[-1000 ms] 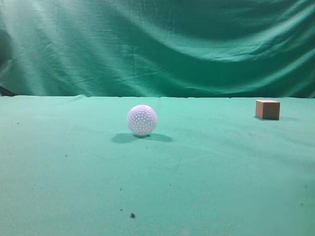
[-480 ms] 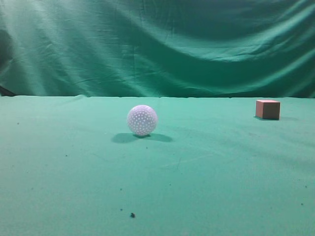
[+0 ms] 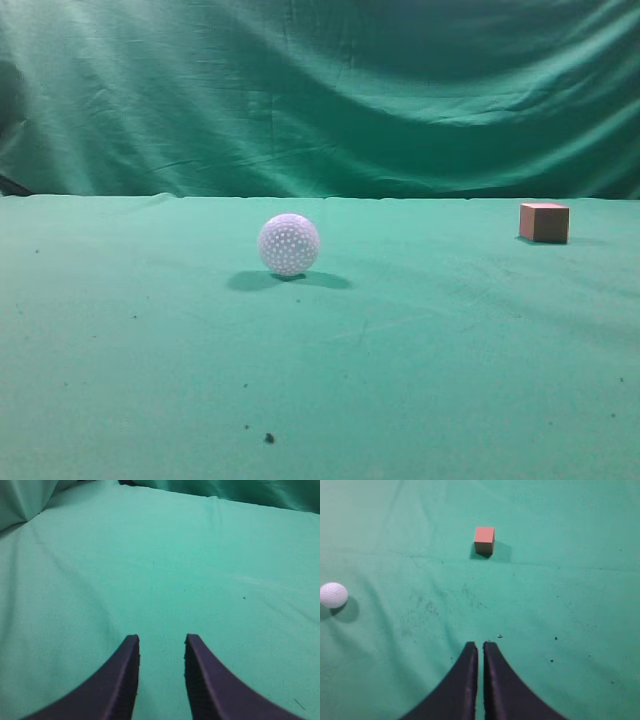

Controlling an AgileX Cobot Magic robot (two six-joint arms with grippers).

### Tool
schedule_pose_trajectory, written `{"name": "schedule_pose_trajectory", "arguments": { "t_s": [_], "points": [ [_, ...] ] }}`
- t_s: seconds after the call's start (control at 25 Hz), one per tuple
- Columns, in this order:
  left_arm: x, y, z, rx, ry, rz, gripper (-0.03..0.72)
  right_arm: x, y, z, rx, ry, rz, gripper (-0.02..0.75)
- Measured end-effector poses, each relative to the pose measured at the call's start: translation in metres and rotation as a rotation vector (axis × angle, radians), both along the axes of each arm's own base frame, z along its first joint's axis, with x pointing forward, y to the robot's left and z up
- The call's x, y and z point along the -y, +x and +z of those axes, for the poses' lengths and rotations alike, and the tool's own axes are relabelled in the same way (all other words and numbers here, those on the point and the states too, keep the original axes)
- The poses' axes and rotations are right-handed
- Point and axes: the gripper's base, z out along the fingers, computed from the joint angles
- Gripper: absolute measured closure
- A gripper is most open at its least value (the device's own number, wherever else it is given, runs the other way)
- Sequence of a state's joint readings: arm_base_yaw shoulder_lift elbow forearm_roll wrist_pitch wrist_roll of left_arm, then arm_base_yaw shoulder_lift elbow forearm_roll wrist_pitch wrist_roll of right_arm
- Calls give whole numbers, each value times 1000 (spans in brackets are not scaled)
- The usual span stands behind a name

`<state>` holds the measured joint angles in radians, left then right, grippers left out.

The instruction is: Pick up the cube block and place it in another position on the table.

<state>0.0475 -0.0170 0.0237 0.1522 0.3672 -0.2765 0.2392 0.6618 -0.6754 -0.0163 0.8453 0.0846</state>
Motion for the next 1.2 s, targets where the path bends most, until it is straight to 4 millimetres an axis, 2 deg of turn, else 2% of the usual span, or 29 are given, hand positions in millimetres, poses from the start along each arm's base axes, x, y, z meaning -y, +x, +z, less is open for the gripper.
{"name": "schedule_pose_trajectory", "arguments": {
  "t_s": [0.16,0.44,0.56,0.72,1.2],
  "points": [
    [0,0,0,0,0,0,426,4,-8,-19,110,-31,13,738],
    [0,0,0,0,0,0,426,22,-42,-75,402,11,-126,738],
    [0,0,0,0,0,0,426,26,-51,-105,439,41,-198,738],
    [0,0,0,0,0,0,426,26,-57,-137,448,75,-236,738],
    [0,0,0,0,0,0,426,26,-60,-142,426,100,-245,738]
  ]
}}
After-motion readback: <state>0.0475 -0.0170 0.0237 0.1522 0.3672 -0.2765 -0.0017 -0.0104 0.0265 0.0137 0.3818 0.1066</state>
